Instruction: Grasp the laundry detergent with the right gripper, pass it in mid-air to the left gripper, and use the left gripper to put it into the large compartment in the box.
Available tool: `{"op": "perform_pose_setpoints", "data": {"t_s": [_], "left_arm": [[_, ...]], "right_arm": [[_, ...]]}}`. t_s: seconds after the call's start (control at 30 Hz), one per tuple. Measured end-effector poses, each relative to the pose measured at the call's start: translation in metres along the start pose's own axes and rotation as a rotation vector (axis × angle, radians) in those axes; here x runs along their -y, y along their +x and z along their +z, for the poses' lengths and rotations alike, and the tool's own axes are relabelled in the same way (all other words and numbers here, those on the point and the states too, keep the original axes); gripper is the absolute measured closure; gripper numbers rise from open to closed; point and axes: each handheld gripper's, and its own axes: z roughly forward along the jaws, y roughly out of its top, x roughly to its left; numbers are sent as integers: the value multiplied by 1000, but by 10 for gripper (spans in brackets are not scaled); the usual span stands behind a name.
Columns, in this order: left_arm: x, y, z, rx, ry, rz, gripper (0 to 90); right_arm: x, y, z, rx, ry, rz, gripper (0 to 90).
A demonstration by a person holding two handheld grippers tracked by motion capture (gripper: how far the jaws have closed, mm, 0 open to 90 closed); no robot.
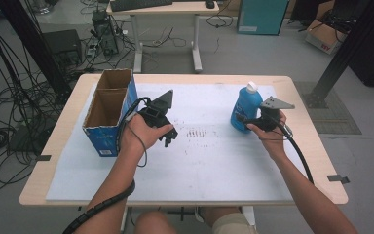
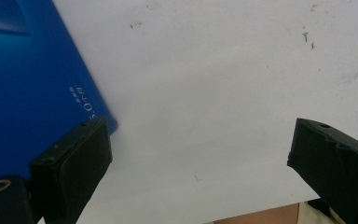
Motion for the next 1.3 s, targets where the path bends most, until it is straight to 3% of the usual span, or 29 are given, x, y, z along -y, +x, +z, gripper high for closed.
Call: {"op": "perform_pose_setpoints", "data": {"t_s": [1.3], "left_arm": [[-1,-2,-3,-3,-5,4,62]], "right_arm": [[0,1,1,-1,5,-13,46]]}}
